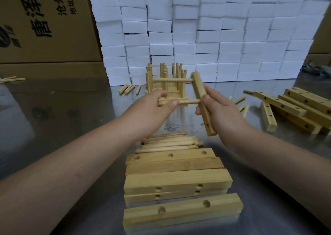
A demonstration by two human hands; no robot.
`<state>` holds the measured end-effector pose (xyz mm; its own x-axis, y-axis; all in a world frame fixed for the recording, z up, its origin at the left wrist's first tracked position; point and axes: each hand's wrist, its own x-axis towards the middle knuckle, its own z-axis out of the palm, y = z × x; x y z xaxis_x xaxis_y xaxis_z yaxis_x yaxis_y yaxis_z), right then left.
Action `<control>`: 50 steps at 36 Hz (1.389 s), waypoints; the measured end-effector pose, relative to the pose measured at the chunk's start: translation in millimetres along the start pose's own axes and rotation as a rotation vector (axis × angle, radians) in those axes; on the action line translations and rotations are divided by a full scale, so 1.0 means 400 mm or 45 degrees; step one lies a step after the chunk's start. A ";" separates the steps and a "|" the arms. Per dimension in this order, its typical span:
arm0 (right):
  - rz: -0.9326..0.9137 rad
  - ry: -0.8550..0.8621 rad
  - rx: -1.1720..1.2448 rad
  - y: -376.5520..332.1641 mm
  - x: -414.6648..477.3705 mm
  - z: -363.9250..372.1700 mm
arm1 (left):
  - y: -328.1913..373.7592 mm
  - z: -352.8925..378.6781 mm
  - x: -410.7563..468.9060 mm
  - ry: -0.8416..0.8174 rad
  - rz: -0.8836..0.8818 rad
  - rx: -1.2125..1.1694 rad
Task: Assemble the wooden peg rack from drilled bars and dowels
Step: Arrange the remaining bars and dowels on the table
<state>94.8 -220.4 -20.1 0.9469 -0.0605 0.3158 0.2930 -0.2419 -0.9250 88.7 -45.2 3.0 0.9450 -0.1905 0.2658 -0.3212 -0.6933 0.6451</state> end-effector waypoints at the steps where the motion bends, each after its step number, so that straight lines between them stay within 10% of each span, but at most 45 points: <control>1: 0.048 0.057 0.013 0.005 0.007 -0.006 | -0.004 -0.002 0.001 -0.009 -0.039 0.007; 12: 0.270 0.237 0.136 0.049 0.037 -0.011 | -0.042 0.003 0.005 -0.387 -0.177 0.426; 50: 0.136 0.173 0.291 -0.023 0.009 -0.001 | 0.033 0.004 -0.044 -0.209 0.268 0.131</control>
<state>95.5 -218.8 -10.3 0.9520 -0.2073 0.2250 0.2293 -0.0038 -0.9734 68.1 -52.0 5.6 0.8583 -0.4419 0.2610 -0.5113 -0.6920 0.5097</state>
